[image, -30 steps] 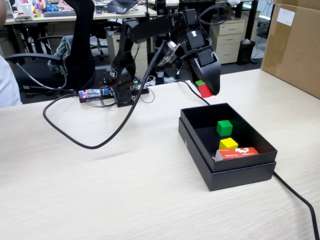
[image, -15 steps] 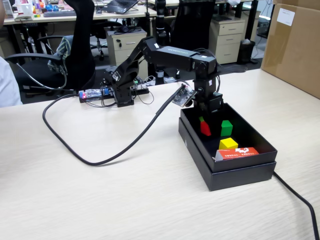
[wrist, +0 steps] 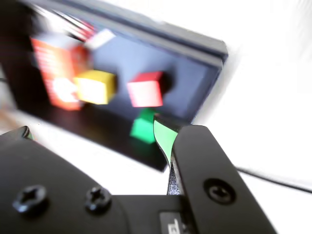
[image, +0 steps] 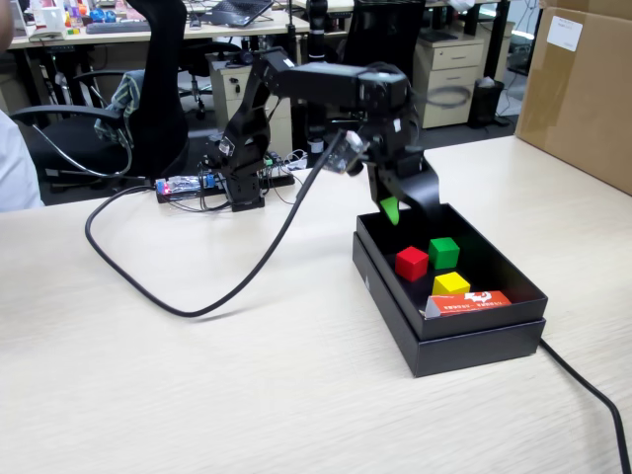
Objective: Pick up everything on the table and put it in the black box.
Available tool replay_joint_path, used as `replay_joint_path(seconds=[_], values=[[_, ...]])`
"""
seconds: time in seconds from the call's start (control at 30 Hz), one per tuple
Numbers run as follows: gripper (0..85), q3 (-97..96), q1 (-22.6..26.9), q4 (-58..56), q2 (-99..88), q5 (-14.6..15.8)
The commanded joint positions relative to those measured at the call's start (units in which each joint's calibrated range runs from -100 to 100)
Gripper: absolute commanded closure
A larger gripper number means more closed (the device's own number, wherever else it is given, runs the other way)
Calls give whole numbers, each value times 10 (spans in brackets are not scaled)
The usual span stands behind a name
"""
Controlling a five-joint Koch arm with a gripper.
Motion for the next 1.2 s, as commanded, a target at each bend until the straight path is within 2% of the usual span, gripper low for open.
replay_joint_path(seconds=[0.0, 0.13, 0.17, 0.37, 0.47, 0.63, 0.77, 0.93, 1.17], values=[[362, -23, -21, 20, -197, -2], [372, -131, -63, 44, -358, -10], [370, -233, -89, 94, -447, -24], [367, -538, -152, 294, -643, -73], [360, -649, -161, 357, -712, -85], [333, -767, -162, 367, -789, -88], [335, -886, -165, 458, -848, -111], [333, -973, -172, 509, -862, -127], [334, -1107, -177, 655, -862, -151]])
